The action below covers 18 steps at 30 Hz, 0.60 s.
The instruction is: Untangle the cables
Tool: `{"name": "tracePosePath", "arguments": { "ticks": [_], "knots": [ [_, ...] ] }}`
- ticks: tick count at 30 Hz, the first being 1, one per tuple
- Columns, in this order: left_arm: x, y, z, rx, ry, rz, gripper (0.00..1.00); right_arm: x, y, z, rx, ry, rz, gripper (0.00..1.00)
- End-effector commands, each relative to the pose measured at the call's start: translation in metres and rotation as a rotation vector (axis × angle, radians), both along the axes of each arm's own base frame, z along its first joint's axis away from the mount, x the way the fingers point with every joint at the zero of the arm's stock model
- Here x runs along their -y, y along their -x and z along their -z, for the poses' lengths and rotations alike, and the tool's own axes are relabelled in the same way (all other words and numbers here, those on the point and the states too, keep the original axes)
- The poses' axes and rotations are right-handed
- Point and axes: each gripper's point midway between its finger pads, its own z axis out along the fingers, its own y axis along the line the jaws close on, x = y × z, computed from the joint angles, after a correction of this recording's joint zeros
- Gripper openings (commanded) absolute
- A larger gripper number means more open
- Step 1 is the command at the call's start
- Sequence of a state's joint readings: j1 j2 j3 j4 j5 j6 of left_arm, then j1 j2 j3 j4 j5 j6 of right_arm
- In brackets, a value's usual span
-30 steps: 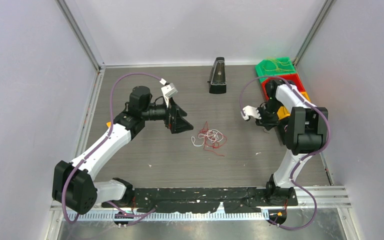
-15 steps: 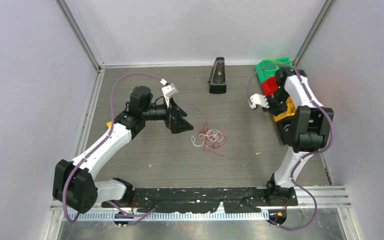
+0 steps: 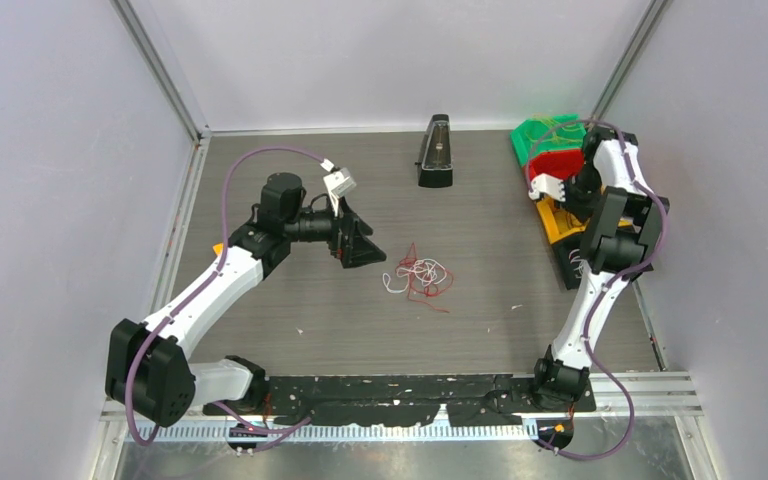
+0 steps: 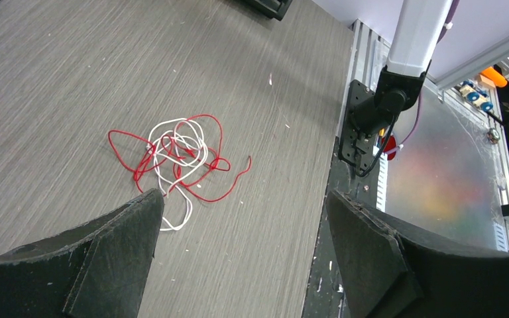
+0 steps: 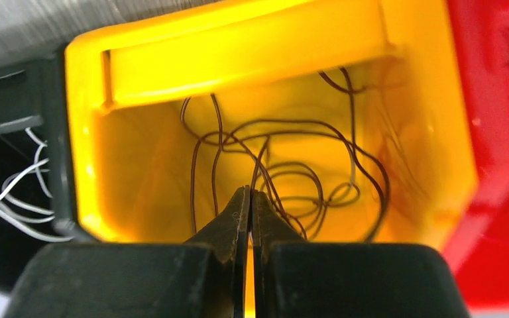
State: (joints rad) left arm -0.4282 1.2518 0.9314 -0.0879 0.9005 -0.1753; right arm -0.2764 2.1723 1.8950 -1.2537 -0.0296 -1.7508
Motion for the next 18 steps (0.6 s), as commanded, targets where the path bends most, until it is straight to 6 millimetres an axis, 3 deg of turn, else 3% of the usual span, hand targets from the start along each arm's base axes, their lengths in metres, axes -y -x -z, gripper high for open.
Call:
{"name": "tracePosePath", "arguments": {
  "ticks": [1,4,9,14,18],
  "knots": [
    [-0.003,-0.004,-0.014,0.047,-0.005,-0.010,0.95,0.009,-0.004,0.005,-0.012,0.050,0.004,0.13],
    [-0.006,-0.003,-0.013,0.047,-0.016,-0.017,0.95,-0.004,-0.003,-0.004,0.004,-0.016,0.031,0.26],
    [-0.007,-0.005,-0.012,0.058,-0.014,-0.039,0.97,-0.033,0.004,-0.050,0.087,-0.125,0.029,0.51],
    [-0.007,-0.015,-0.008,0.053,-0.020,-0.086,0.99,-0.069,0.027,-0.087,0.107,-0.237,0.014,0.61],
    [-0.010,-0.029,0.006,0.012,-0.035,-0.172,0.99,-0.120,0.045,-0.105,0.110,-0.360,0.018,0.70]
  ]
}}
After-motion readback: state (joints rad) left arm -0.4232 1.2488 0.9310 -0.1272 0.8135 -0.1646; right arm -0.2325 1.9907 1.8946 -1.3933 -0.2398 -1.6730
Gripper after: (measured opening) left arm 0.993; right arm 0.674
